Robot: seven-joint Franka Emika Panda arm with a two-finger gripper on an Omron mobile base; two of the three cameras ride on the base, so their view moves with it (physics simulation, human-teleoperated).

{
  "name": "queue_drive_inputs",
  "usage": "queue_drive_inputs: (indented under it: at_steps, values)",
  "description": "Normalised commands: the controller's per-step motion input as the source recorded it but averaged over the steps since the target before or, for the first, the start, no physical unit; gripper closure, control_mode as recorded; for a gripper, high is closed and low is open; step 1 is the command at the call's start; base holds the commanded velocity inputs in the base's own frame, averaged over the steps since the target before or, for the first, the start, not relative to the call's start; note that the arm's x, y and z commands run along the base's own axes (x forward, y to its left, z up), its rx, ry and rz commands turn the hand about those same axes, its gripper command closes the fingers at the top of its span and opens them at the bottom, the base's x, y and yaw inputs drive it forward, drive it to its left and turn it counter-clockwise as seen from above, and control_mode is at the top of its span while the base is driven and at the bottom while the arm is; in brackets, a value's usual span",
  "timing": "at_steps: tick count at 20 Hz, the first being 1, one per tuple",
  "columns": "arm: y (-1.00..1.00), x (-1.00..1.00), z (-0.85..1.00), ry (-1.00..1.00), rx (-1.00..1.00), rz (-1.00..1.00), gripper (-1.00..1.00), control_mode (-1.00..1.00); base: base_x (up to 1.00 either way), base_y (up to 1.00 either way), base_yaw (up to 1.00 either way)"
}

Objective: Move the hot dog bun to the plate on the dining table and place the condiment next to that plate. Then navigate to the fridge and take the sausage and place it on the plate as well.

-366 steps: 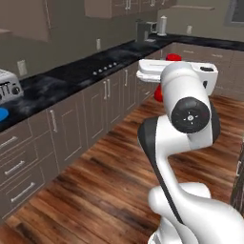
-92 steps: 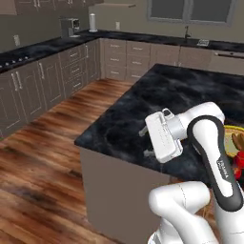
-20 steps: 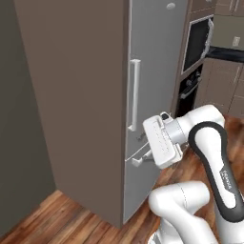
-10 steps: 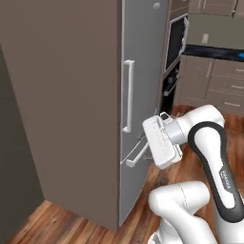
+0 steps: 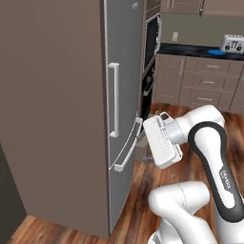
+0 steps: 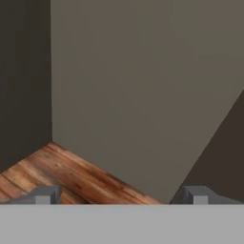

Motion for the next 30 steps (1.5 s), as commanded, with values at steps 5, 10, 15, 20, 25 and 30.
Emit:
queue_drive_inputs:
  at_steps: [5, 10, 15, 20, 25, 30]
  values:
    - [0.07, 0.17, 0.0, -0.04, -0.01, -0.09, -1.0, -1.0, 0.08, 0.14, -0.15]
    - [0.02, 0.47, 0.0, -0.13, 0.0, -0.15, -1.0, -1.0, 0.0, 0.0, 0.0]
    - [-0.5, 0.53, 0.0, -0.21, 0.05, 0.01, -1.0, -1.0, 0.0, 0.0, 0.0]
    - [-0.33, 0.82, 0.0, -0.12, 0.08, 0.02, -1.0, -1.0, 0.0, 0.0, 0.0]
    - [0.25, 0.93, 0.0, 0.0, 0.0, -0.12, -1.0, -1.0, 0.0, 0.0, 0.0]
    - [0.13, 0.78, 0.0, 0.0, 0.01, -0.11, -1.0, -1.0, 0.0, 0.0, 0.0]
